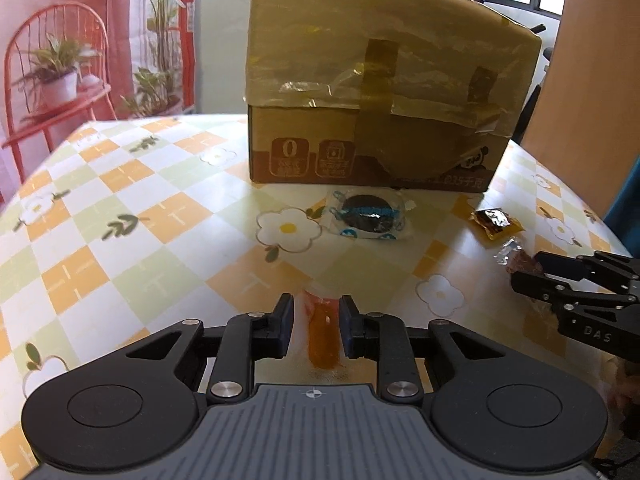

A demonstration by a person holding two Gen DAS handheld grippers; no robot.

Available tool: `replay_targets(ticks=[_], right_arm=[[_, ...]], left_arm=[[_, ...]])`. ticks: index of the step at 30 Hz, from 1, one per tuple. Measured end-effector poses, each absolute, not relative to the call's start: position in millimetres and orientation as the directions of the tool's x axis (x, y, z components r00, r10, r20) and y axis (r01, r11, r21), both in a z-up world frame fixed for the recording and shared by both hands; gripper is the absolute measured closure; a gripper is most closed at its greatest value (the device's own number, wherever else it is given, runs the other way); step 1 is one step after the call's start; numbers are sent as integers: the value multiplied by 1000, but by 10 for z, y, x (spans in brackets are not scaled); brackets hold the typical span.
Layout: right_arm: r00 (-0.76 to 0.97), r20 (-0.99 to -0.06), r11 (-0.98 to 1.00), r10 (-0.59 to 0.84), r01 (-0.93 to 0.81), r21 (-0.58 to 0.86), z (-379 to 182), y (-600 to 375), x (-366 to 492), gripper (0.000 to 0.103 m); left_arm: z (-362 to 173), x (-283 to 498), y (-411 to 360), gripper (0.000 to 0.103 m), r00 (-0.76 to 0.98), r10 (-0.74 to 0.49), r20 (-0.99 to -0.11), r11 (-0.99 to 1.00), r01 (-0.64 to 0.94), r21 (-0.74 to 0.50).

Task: Organize snacks
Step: 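Close the left tool on the orange sausage, then lift both held snacks over the box and open both tools to drop them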

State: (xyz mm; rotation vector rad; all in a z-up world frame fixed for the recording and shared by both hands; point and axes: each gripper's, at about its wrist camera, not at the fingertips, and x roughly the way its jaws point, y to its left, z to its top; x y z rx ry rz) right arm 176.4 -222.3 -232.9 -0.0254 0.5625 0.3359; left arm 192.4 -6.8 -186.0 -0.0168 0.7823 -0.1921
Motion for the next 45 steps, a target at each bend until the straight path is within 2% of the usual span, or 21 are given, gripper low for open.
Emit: replay_targets(ticks=[2,4,13,18,23,24,25,26,40,45], right_arm=[[792,-527,944,309,-324,66,-2328,-2219,1758,59],[788,-531,942,311,-329,64,-2328,-2202,1758,59],[782,-536,938,318,-342,56,-2338,-2173,1754,59],[777,-541,936,321,-348,55,-2348,-2164,1771,59],[775,-543,935,323,-351,55,-2353,-2162,1776,59],[775,-544,935,323,-351,55,-2355,-2166,1778,59],[774,-544,935,323,-351,56,-2356,-2165,1780,59],[774,-545,934,324,-352,56,-2357,-2165,1781,59],[778,-538,936,324,-347,61,-2281,-2200,1794,59],[810,-478,932,339,-358,55,-1985,-2232,1863,59]], left_arm=[[-1860,1915,-59,64,690,-185,-700,982,164,-98],[-1863,1904,-63,59,687,-197,-699,979,173,-105],[-1855,1923,67,59,705,-152,-693,988,86,-129],[-1941,1954,48,59,673,-175,-718,984,102,-143],[-1991,1939,-23,68,667,-164,-727,986,126,-107],[-1993,1941,-24,72,666,-169,-726,985,130,-110],[-1995,1942,-18,81,665,-181,-724,983,136,-121],[-2000,1943,-15,83,663,-192,-724,981,140,-132],[-1633,2030,33,84,734,-191,-652,981,155,-114],[-1280,2210,28,84,781,-205,-590,979,178,-104]])
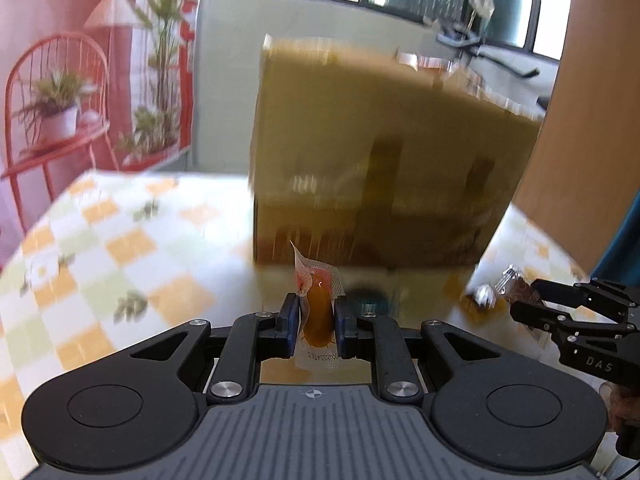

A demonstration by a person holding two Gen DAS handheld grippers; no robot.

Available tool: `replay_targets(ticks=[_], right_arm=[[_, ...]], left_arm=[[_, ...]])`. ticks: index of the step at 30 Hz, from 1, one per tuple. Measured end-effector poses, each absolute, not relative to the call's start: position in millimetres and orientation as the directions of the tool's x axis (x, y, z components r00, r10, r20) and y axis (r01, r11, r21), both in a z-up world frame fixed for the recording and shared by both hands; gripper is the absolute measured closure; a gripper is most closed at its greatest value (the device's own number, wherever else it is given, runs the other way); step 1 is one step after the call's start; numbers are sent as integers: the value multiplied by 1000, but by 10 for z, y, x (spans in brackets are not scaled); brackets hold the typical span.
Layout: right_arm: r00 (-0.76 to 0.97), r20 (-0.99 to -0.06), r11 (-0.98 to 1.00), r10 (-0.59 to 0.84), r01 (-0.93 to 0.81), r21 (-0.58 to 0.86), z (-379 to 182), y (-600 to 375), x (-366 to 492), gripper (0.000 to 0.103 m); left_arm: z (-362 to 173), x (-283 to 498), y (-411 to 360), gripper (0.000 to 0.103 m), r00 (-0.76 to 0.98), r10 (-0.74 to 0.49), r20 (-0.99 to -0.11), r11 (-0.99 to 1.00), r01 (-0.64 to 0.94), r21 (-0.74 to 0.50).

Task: Organize snacks
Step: 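Lift both held snacks over the box and open both tools to drop them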

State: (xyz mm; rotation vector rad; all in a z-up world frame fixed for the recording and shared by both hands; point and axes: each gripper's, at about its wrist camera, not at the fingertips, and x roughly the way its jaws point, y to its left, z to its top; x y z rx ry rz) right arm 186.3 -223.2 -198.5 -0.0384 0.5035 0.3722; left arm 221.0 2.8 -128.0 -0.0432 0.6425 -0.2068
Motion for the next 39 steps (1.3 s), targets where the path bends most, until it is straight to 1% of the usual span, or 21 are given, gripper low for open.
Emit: replay_targets(ticks=[8,10,13,15,17,20,22,28,30,31,32,34,35,39], right_arm=[[885,-286,925,367,-381,9,-1152,-2287,2193,59],[894,-248,924,372,-382,10,-961,-2304,2329,59],[902,-203,924,380,-380,38,-734,-2314,2576,59],[908,-178,925,379,-378,42,-627,-2300,2723,59],[912,-168,926,375,-375,28,-553,-2229,2900,59],[911,-178,925,372,-379,-6,-541,-2099,3142,59],[911,-186,925,368,-379,-23,-570,-2030,3265,59],[907,-202,925,371,-380,-6,-720,-2018,3462,59],[906,-214,926,366,-377,-14,-750,-2011,3487,57],[907,-219,928,360,-373,-19,-761,-2006,3492,56],[912,-221,933,346,-360,-25,-758,-1991,3495,56],[915,-223,936,336,-351,-30,-753,-1981,3475,54],[916,-221,936,336,-350,-29,-745,-1979,3456,50],[924,-203,939,323,-339,-48,-689,-1988,3361,46]], left_arm=[[-519,2663,-139,83,855,-280,-436,960,261,-105],[-371,2828,-204,83,858,-303,-415,953,274,-129],[-217,3127,-324,83,848,-339,-409,941,297,-163],[-149,3326,-403,83,849,-343,-402,939,303,-161],[-131,3483,-464,83,849,-337,-407,941,298,-158],[-131,3752,-518,83,833,-354,-425,935,303,-184],[-151,3868,-531,83,830,-352,-432,936,302,-180],[-285,3964,-437,82,808,-381,-450,924,321,-207],[-303,3952,-458,73,797,-401,-452,916,343,-206],[-302,3934,-474,57,798,-402,-450,916,348,-201],[-302,3922,-471,46,804,-394,-446,919,344,-191],[-270,3879,-473,45,817,-379,-434,925,340,-169],[-251,3863,-468,45,815,-383,-434,923,345,-167],[-191,3760,-400,45,819,-380,-429,925,344,-163]])
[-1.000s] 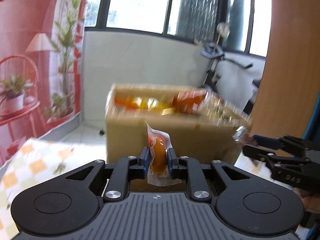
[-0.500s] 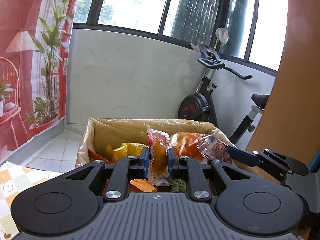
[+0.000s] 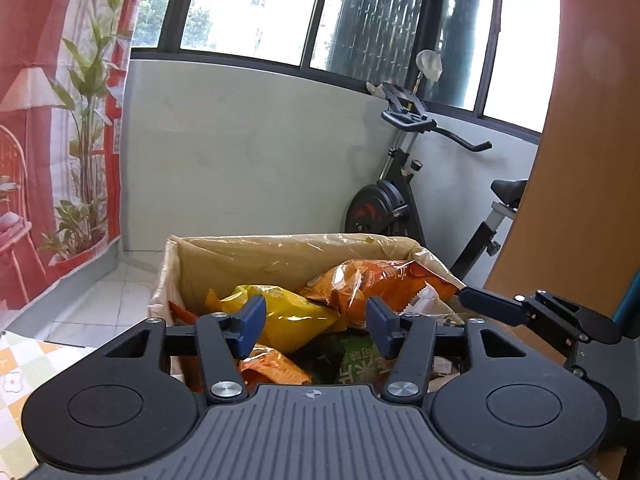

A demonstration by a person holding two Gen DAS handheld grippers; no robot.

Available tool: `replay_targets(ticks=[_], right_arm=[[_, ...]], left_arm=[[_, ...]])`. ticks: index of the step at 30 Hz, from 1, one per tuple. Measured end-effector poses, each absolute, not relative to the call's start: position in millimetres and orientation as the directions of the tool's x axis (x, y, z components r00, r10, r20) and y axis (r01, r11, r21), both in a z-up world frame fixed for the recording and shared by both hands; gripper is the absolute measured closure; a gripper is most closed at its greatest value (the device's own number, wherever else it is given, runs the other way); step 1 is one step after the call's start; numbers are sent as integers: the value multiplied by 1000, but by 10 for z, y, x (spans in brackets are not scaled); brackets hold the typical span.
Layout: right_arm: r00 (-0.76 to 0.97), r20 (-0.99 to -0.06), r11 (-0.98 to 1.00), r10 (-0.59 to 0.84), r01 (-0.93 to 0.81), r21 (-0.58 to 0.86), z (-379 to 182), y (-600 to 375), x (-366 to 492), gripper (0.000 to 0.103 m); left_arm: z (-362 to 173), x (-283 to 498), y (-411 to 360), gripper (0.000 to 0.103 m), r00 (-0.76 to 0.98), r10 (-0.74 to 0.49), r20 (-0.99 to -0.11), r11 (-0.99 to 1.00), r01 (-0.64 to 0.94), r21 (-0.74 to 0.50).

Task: Organize snacks
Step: 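Lift both held snacks over the box and open both tools to drop them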

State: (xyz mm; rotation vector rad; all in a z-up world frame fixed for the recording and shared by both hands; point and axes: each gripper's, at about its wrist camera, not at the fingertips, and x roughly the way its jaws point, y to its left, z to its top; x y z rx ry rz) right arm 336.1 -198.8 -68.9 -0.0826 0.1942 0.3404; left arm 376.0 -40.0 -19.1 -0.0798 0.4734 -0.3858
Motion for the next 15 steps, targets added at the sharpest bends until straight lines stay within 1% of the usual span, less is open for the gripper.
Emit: replay_targets(ticks=[8,15], right_arm=[[933,-197,950,303,-312,-16,-646,-2084,3089,46],[938,-209,960,276,-277,23,-748,-2197,2749,46]], left_arm=[[-124,3458,-232,45,833,-340,-436,940,309,-142],[-216,3141,-80,45,839,-319,-440,948,289,-138]])
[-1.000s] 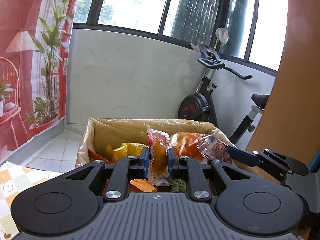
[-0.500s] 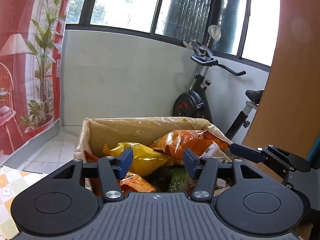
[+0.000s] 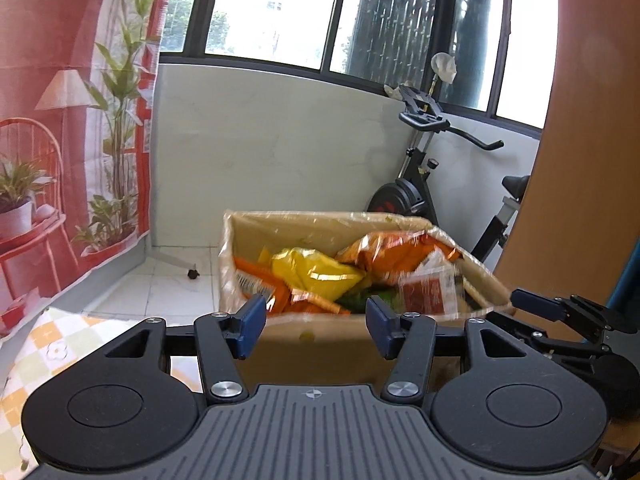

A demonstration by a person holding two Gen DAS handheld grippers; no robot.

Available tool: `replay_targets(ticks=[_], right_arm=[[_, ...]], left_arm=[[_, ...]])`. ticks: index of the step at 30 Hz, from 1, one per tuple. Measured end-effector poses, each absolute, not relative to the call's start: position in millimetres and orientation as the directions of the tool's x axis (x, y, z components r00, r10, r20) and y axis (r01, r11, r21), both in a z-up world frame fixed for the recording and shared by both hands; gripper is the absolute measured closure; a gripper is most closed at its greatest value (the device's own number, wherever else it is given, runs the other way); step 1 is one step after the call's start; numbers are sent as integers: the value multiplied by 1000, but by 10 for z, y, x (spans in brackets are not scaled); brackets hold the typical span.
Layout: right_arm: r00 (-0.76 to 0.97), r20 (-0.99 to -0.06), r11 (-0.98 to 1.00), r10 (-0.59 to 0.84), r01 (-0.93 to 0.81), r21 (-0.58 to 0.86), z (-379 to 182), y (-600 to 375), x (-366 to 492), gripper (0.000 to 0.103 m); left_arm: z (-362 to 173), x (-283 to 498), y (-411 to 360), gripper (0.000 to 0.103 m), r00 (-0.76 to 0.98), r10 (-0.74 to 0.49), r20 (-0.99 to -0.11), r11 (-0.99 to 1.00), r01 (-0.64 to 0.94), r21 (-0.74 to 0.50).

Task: Organize snacks
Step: 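Lift both held snacks over the box and open both tools to drop them, then lower the left tool onto the round wrapped snack while the right tool reaches the yellow candy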

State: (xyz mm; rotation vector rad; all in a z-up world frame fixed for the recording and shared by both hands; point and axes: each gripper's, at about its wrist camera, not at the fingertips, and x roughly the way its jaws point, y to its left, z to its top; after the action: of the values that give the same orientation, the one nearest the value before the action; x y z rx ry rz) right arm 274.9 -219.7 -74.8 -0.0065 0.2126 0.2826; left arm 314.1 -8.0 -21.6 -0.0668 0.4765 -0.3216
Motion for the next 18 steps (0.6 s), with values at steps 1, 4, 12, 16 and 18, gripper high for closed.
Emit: replay_targets(ticks=[1,4,12,16,18], right_arm=[[938,-215,962,271,-271,30,-778,-2218,2707,46],[936,-238,966,258,-253,52,-886,-2282,2594,46],[916,-319,970,242,-231,73,-1243,-2424,2365,46],[903,-365,974,227,-207,92,-1445,-2482,2331,46],[896,-387,976,219,-200,88,-1539,-2496,2329,46]], left_arm=[[-243,3103,-71,45,840,-313,-443,950,285,-131],[-336,3016,-42,45,837,-298,-458,954,273,-122],[-610,2918,75,45,830,-275,-485,961,220,-169],[-761,2952,55,45,812,-258,-523,966,204,-161],[-825,2972,53,45,803,-256,-538,967,200,-161]])
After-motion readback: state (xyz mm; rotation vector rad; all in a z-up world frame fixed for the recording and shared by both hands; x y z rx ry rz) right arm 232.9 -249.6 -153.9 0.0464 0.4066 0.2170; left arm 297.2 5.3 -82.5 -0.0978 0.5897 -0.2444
